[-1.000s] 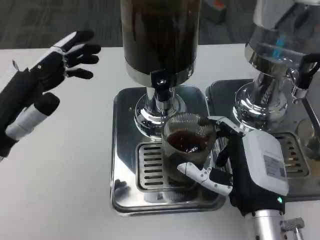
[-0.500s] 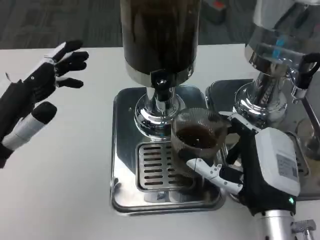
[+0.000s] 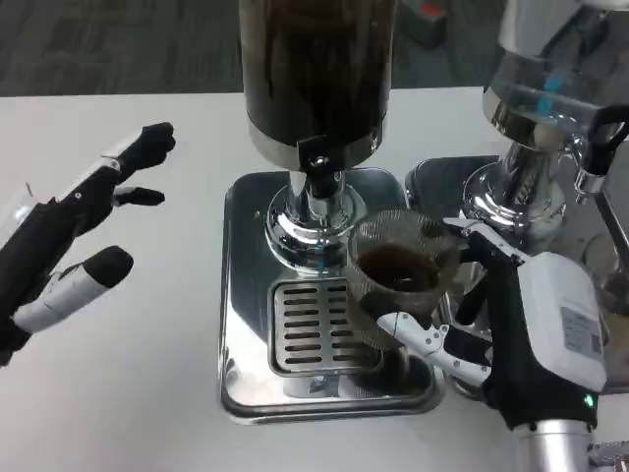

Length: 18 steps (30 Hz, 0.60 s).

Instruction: Grasp the cup under the faucet to collect the drink, then remove the cup.

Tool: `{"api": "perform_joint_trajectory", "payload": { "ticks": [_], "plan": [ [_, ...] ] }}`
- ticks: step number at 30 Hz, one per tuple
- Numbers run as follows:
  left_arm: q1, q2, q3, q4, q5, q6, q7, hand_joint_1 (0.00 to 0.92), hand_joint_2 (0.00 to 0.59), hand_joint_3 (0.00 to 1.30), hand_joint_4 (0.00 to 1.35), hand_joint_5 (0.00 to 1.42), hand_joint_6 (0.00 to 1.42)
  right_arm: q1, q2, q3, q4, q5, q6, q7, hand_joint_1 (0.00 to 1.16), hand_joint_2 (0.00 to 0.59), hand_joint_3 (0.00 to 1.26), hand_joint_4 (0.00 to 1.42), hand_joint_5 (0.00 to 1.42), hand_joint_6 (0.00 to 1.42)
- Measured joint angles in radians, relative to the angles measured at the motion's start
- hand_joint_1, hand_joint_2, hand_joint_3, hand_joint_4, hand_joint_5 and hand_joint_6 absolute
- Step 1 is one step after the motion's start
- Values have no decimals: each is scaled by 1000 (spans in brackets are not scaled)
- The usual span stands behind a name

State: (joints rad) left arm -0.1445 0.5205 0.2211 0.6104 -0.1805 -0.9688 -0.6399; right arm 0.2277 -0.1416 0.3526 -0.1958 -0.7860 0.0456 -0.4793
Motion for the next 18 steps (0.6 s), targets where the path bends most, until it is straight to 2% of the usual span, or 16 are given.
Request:
{"api": "perform_joint_trajectory", "payload": {
  "ticks": [8, 11, 18],
  "plan": [
    [34, 18, -9, 0, 34, -30, 10, 0, 74, 96, 25, 74, 265, 31, -14, -14, -35, 0, 0, 22, 762, 167, 585, 681, 987, 1282],
    [50, 26, -13, 0, 36, -48, 10, 0, 74, 96, 22, 70, 264, 37, -15, -18, -49, 0, 0, 28, 780, 176, 585, 681, 987, 1282],
    [87, 57, -47, -2, 46, -102, 10, 0, 74, 87, 7, 49, 253, 65, -19, -25, -64, 0, 0, 49, 807, 171, 585, 681, 987, 1282]
  ]
}}
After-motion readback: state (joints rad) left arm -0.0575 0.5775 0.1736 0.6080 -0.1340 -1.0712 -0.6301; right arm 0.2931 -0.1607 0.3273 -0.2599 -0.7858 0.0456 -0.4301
